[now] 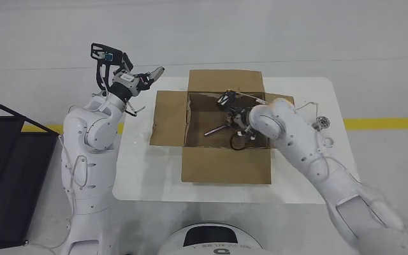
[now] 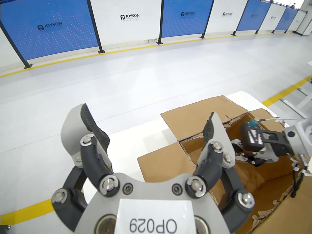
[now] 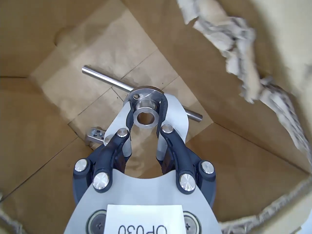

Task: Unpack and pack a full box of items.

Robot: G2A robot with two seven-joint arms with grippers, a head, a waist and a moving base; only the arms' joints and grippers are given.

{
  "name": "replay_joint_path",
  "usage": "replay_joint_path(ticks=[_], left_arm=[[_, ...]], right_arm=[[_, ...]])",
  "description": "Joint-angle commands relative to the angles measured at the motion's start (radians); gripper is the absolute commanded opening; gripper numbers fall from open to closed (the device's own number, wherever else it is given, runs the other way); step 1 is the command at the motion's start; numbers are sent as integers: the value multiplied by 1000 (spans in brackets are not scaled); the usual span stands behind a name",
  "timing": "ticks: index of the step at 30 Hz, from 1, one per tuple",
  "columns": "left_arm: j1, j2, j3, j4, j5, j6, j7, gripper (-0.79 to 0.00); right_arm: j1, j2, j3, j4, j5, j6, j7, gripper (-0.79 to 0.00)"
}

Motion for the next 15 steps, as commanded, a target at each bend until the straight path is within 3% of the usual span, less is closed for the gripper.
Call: replay_joint_path(ticks=[1, 4, 9, 15], left_arm=[[0, 0, -1, 0, -1, 0, 0, 0], [0, 0, -1, 0, -1, 0, 0, 0], [0, 0, -1, 0, -1, 0, 0, 0], [0, 0, -1, 0, -1, 0, 0, 0]], right_arm=[[-78, 22, 68, -93, -18, 4, -25, -785], [-198, 53, 167, -213, -20, -15, -57, -785], [-271, 67, 216, -289, -32, -14, -85, -785], [-402, 81, 294, -442, -104, 42, -242, -785]])
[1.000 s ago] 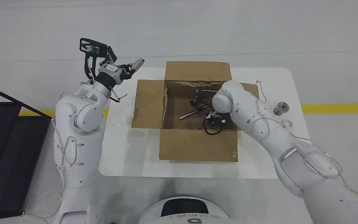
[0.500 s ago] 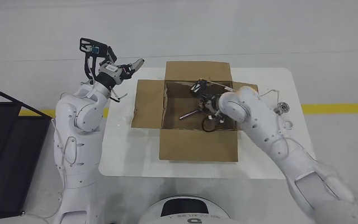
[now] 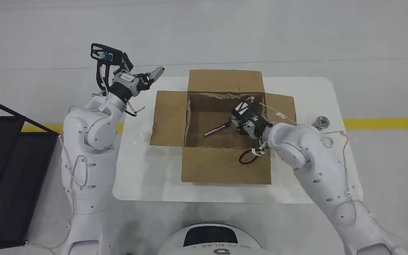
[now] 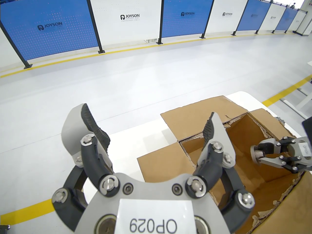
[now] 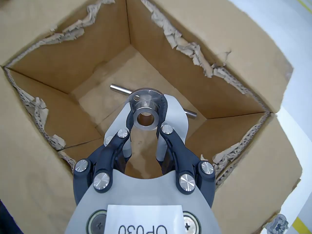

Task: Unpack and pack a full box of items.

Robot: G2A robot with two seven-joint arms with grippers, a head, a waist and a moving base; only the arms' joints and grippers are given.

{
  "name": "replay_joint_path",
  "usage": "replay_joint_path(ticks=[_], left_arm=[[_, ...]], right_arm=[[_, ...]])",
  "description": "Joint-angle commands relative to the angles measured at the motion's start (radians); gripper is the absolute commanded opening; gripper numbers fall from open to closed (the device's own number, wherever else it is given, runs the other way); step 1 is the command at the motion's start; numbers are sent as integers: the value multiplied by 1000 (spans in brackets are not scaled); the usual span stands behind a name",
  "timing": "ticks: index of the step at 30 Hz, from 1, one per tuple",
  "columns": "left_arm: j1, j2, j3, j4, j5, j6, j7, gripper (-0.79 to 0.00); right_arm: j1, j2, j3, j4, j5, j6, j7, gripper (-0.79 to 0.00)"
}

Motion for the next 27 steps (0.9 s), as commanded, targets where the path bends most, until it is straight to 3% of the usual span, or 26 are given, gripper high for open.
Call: replay_joint_path(ticks=[1, 7, 13, 18, 23, 27], left_arm=[[0, 0, -1, 0, -1, 0, 0, 0], [0, 0, -1, 0, -1, 0, 0, 0], [0, 0, -1, 0, -1, 0, 0, 0], [0, 0, -1, 0, -1, 0, 0, 0], [0, 0, -1, 0, -1, 0, 0, 0], [0, 0, -1, 0, -1, 0, 0, 0]], right_arm=[[-55, 5, 35, -61, -27, 25, -61, -785], [-312, 30, 259, -215, 10, 39, -269, -785], [-496, 40, 465, -217, 124, -18, -393, -785], [-639, 35, 600, -161, 241, 3, -483, -785], [-719, 31, 704, -70, 370, -7, -467, -785], [-717, 35, 765, 2, 463, -8, -348, -785]])
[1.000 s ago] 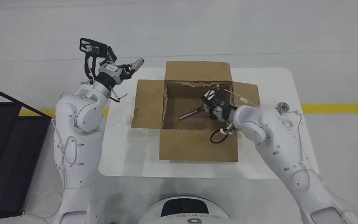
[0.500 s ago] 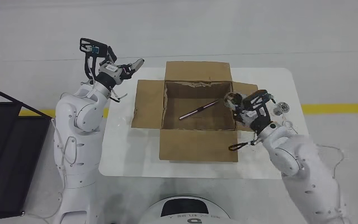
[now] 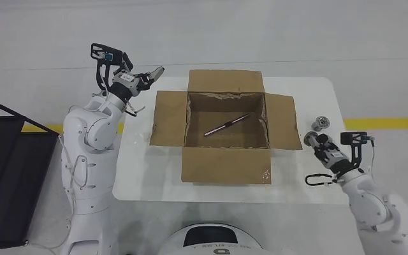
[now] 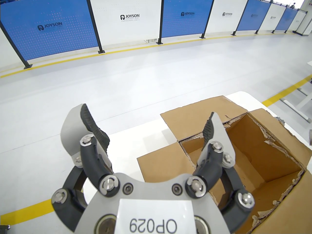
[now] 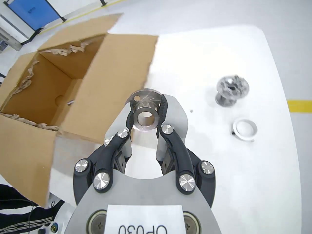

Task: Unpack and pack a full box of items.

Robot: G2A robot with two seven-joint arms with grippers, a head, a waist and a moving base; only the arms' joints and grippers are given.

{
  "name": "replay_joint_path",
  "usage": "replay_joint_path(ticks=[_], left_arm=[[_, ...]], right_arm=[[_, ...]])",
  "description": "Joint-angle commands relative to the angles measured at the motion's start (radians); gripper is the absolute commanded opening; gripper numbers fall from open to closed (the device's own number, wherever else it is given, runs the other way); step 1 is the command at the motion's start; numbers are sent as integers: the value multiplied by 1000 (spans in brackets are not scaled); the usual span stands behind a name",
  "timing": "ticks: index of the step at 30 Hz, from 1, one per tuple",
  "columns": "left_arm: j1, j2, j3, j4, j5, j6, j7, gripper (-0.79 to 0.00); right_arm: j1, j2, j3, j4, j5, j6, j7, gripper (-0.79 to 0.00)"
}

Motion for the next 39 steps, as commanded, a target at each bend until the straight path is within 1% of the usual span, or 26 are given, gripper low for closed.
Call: replay_joint_path(ticks=[1, 4, 6, 9, 11, 16, 20, 24, 27, 33, 35, 37, 38, 39], left_arm=[[0, 0, -1, 0, -1, 0, 0, 0], [0, 0, -1, 0, -1, 0, 0, 0], [0, 0, -1, 0, -1, 0, 0, 0], [0, 0, -1, 0, -1, 0, 0, 0], [0, 0, -1, 0, -1, 0, 0, 0], [0, 0, -1, 0, -1, 0, 0, 0], [0, 0, -1, 0, -1, 0, 0, 0], [0, 0, -1, 0, -1, 0, 0, 0], [0, 0, -1, 0, -1, 0, 0, 0], [0, 0, -1, 0, -1, 0, 0, 0], [0, 0, -1, 0, -1, 0, 0, 0], [0, 0, -1, 0, -1, 0, 0, 0], [0, 0, -1, 0, -1, 0, 0, 0], [0, 0, -1, 0, -1, 0, 0, 0]], right_arm=[[9, 2, 16, 27, 43, 0, 68, -785], [46, 5, 23, 74, 96, 10, 155, -785], [100, 10, 5, 108, 105, 66, 250, -785], [200, 15, -51, 154, 69, 158, 370, -785], [255, 17, -84, 189, 49, 194, 418, -785], [349, 22, -134, 256, 27, 209, 514, -785], [414, 24, -170, 305, -21, 268, 565, -785], [454, 24, -210, 326, -79, 326, 603, -785], [475, 24, -236, 336, -101, 326, 629, -785], [520, 22, -274, 379, -129, 367, 654, -782], [529, 21, -281, 387, -134, 381, 658, -714], [534, 21, -285, 390, -137, 390, 660, -610], [536, 21, -287, 390, -139, 393, 662, -597], [538, 21, -288, 391, -139, 397, 664, -548]])
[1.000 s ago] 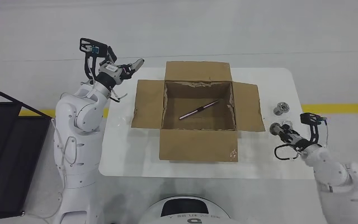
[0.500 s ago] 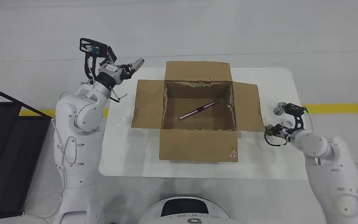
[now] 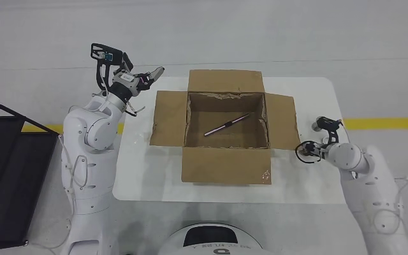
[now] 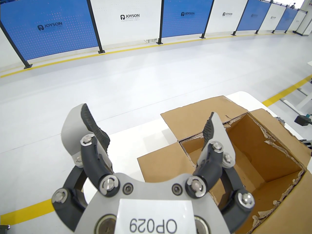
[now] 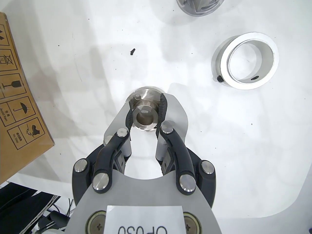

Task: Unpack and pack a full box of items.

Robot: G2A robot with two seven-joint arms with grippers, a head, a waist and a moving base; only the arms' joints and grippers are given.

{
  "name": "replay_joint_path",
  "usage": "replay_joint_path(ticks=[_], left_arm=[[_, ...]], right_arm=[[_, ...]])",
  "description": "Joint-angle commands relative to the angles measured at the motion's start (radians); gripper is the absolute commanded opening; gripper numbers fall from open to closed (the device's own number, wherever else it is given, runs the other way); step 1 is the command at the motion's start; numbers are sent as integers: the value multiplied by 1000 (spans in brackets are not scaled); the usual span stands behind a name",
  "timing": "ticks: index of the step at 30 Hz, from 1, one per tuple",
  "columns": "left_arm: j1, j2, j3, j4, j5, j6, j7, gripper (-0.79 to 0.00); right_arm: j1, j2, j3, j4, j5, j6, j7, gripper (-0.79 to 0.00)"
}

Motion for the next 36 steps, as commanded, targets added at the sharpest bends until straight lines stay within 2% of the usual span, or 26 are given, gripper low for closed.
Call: replay_joint_path(ticks=[1, 4, 5, 6, 10, 11, 14, 17, 20, 22, 25, 36], left_arm=[[0, 0, -1, 0, -1, 0, 0, 0], [0, 0, -1, 0, -1, 0, 0, 0], [0, 0, -1, 0, -1, 0, 0, 0], [0, 0, -1, 0, -1, 0, 0, 0], [0, 0, -1, 0, -1, 0, 0, 0], [0, 0, -1, 0, -1, 0, 0, 0], [0, 0, -1, 0, -1, 0, 0, 0], [0, 0, -1, 0, -1, 0, 0, 0], [0, 0, -1, 0, -1, 0, 0, 0], [0, 0, -1, 0, -1, 0, 0, 0], [0, 0, -1, 0, -1, 0, 0, 0], [0, 0, -1, 0, -1, 0, 0, 0]], right_arm=[[2, 0, -3, -2, 1, -2, 3, -499], [-1, 0, -1, -9, 7, -8, 1, -422], [-5, 0, 2, -18, 15, -15, -6, -219], [-15, 0, 10, -26, 21, -15, -15, -108], [-93, 1, 70, -117, 53, -20, -93, 0], [-129, 1, 94, -155, 67, -22, -131, 0], [-286, -8, 176, -329, 110, -79, -347, 0], [-482, -23, 233, -503, 112, -200, -629, 0], [-617, -34, 257, -601, 67, -285, -802, 0], [-660, -38, 262, -651, 28, -303, -836, 0], [-673, -35, 265, -688, 9, -392, -813, 0], [-663, -37, 264, -699, 28, -401, -835, 0]])
